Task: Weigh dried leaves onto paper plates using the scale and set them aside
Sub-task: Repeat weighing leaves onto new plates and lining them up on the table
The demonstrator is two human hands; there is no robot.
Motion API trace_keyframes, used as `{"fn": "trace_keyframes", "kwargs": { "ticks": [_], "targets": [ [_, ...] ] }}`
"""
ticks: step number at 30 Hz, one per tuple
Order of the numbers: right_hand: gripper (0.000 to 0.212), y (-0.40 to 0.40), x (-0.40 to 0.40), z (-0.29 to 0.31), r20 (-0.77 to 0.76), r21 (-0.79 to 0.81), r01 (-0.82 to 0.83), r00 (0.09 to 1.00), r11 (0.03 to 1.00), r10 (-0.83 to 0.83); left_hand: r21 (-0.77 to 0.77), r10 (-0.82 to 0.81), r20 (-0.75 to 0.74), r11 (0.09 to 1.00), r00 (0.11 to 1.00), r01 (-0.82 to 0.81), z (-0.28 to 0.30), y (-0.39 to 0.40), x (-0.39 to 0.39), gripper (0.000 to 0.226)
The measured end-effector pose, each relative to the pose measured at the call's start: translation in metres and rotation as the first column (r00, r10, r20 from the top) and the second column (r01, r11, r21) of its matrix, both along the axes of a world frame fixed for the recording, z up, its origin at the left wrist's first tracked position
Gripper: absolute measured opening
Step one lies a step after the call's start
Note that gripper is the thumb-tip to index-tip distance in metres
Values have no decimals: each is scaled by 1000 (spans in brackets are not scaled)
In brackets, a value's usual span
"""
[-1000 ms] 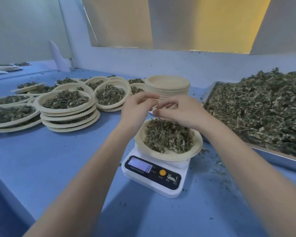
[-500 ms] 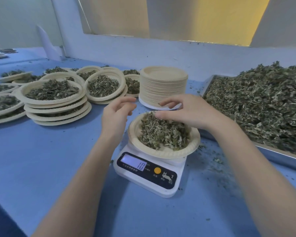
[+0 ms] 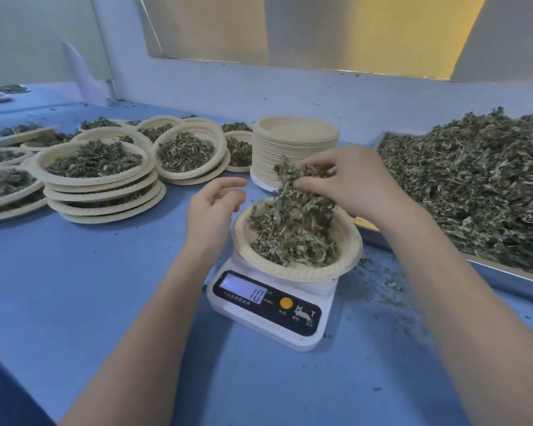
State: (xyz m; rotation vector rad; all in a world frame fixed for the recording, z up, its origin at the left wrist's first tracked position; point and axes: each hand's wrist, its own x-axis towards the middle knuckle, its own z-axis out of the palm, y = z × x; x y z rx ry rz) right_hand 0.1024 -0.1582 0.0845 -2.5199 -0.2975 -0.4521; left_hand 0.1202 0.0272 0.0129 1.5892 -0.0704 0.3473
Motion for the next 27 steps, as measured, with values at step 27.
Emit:
{"fn": "trace_keyframes", "kwargs": {
  "ticks": [27],
  "targets": [
    [26,-5,-7,10,-7,128,-49,999,991,50,19,5,-35,1000,999,-4,-2,0,0,18]
  ]
}}
